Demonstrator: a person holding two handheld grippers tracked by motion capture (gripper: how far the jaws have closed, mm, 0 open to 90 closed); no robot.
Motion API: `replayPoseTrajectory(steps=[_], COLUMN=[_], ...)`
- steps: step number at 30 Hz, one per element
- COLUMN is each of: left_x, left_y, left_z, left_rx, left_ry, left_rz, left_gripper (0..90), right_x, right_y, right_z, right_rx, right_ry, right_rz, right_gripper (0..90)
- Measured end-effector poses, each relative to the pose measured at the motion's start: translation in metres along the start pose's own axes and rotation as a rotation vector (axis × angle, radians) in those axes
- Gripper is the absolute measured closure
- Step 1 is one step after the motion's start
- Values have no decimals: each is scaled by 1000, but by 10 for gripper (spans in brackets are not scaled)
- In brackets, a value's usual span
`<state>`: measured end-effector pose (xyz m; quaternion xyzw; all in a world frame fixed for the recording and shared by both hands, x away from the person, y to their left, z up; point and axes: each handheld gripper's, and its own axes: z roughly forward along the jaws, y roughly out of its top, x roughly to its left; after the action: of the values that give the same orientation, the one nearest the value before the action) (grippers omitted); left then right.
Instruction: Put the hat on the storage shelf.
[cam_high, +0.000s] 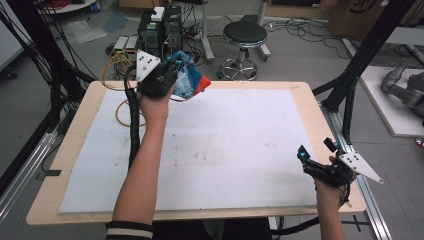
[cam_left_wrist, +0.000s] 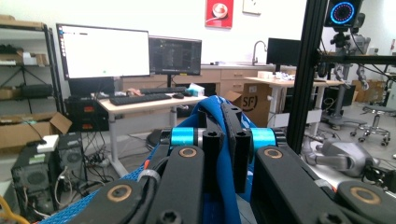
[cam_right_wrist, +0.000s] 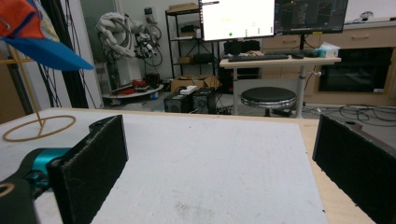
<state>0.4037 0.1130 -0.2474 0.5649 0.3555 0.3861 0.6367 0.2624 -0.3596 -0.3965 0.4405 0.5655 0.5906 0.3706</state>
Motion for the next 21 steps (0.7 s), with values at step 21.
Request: replayPoseTrajectory(steps=[21], left_x=[64], left_y=[58], left_z=[10], left_rx=[-67], left_ry=[62], left_rz=[32], left_gripper=[873], right_x=[1], right_y=[1], right_z=[2], right_rx=[-16], right_ry=[24], right_rz=[5], right_gripper=[30])
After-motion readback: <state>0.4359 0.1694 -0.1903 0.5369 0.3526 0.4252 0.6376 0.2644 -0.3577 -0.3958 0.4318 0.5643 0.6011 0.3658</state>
